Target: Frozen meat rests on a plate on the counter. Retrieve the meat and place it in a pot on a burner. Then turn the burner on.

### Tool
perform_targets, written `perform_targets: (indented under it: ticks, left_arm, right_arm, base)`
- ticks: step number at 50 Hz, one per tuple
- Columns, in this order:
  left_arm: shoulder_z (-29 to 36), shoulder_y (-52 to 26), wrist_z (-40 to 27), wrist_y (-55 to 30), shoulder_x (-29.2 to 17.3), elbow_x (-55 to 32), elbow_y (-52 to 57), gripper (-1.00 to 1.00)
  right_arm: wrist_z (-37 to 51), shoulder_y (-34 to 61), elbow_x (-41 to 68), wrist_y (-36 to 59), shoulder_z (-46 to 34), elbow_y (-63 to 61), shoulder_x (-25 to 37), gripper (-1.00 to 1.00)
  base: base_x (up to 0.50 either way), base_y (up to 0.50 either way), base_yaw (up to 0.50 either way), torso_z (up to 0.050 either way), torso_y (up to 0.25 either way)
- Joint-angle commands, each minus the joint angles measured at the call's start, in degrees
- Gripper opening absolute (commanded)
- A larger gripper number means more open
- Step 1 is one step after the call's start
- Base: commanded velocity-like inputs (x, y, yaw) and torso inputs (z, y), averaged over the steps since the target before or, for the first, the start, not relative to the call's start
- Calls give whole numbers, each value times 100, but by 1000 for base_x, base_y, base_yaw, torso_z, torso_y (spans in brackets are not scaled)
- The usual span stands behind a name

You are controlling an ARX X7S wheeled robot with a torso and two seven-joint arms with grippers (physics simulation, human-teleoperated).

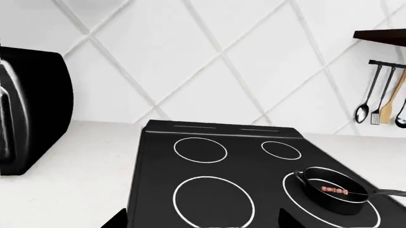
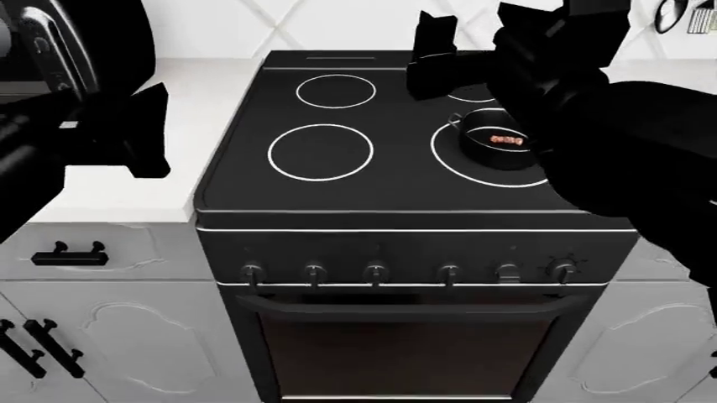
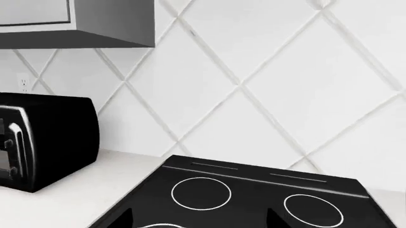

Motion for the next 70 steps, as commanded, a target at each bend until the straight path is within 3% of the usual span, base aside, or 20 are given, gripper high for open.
perform_targets:
  ticks: [1, 9, 17, 29, 41, 54, 70]
  left_arm:
    - [-8, 185, 397, -9, 46, 809, 473, 100]
    - [-409, 1928, 543, 1010, 911, 2565, 1279, 100]
    - [-380, 2938, 855, 1704, 1483, 3724, 1400, 100]
    - [-680, 3207, 794, 2126, 1758, 3756, 1482, 100]
    - [-1175, 3762, 731, 2471, 1756, 3832, 1820, 100]
    - [-1171, 3978, 804, 2549, 1793, 3956, 1865, 100]
    - [-1013, 4957, 1283, 3053, 2151, 5012, 1997, 100]
  right_arm:
    - [44, -166, -80, -209, 76, -85, 15, 100]
    - [303, -636, -671, -724, 12, -547, -82, 100]
    - [1118, -985, -606, -755, 25, -1299, -101, 100]
    - [2219, -1898, -1194, -1379, 58, -2462, -367, 100]
    - [2197, -2290, -1669, -1703, 32, -2350, -377, 100]
    - [2201, -2741, -1646, -1881, -5, -2543, -288, 100]
    - [2099, -3196, -1936, -1938, -240, -2656, -124, 100]
  base:
    - [0, 0, 0, 0, 0]
    - [0, 0, 0, -50, 73]
    - [0, 0, 0, -50, 72]
    - [0, 0, 0, -50, 63]
    - [0, 0, 0, -50, 39]
    - [0, 0, 0, -50, 31]
    - [0, 0, 0, -50, 30]
